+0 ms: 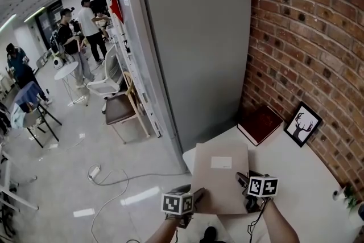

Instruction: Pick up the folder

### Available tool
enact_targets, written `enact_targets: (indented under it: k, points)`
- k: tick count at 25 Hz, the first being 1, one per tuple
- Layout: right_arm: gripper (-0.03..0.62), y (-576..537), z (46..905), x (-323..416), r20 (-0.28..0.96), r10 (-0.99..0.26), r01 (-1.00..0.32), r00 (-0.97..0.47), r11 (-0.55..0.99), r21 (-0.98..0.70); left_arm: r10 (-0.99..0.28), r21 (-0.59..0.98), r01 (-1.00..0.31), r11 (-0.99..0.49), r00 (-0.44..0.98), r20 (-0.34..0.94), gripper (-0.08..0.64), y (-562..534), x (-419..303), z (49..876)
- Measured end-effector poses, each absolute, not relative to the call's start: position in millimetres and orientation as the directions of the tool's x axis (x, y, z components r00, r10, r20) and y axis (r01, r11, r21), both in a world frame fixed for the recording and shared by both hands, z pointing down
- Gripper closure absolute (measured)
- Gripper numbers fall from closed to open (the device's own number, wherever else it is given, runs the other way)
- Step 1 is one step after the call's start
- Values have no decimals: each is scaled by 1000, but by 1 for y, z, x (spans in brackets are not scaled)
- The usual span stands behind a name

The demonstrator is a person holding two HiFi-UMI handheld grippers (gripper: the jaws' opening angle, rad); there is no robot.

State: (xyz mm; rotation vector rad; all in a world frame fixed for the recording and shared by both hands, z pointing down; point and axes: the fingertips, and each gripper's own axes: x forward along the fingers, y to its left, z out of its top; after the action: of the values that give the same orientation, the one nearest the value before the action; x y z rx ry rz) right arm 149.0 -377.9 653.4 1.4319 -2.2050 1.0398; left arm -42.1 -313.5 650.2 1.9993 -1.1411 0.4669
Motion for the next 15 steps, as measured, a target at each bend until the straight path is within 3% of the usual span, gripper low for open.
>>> enact_targets:
  k: [15]
  points:
    - [339,-372,636,147,569,-704,-896,-425,241,-372,-575,401,-849,-345,529,624,316,-310,-43,644]
